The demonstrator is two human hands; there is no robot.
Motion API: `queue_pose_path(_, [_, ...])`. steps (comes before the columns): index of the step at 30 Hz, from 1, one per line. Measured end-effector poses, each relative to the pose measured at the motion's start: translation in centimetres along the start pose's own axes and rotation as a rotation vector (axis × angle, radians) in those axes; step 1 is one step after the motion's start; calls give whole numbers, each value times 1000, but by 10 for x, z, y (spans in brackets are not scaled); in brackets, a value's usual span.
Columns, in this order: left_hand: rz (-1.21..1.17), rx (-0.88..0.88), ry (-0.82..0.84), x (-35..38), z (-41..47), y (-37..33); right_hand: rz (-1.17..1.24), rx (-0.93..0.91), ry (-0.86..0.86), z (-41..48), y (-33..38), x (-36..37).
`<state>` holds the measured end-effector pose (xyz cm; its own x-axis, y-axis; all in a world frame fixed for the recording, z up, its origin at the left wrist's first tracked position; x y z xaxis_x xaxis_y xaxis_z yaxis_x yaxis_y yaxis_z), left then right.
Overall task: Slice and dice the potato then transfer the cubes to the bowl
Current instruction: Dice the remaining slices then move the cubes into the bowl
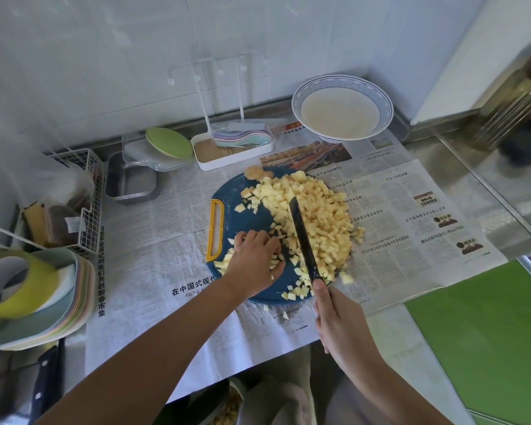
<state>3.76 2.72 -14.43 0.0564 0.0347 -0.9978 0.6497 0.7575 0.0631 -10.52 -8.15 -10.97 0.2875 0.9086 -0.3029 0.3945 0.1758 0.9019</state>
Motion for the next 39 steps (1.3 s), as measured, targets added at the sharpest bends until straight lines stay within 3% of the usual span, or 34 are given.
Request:
queue_pose_path(10, [29,-209,83,3,1,14,-2,-17,20,0,-3,3])
queue_pose_path(18, [-327,-178,-167,-5,-31,66,-26,45,164,-15,-11,29])
queue_pose_path(22, [-339,-43,98,18,-42,72,-82,72,176,-16,-18,43])
queue_pose_path(24, [-283,50,154,23,-39,69,-92,53,169,-15,-17,48])
queue_pose_path(30, [-354,55,106,24,-31,59,7,112,175,-7,-14,61])
queue_pose_path(32, [-363,15,24,27,-32,49,27,113,158,1,-12,62])
queue_pose_path(35, [-334,-69,-124,29,-37,40,-48,53,153,8,-10,59])
queue_pose_path(39, [-362,-190,-197,30,-43,29,-152,49,185,13,-12,60])
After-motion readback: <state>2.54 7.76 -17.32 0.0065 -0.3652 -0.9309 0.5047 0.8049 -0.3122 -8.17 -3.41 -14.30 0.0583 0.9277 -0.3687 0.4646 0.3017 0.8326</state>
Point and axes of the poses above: each hand's wrist, its own z-axis towards the middle knuckle, its own x-axis out of the palm, y = z × x, the point moved 5 cm from there along z, towards the middle knuckle, and after that the axes turned 15 degrees about z, right-handed, at the moved point
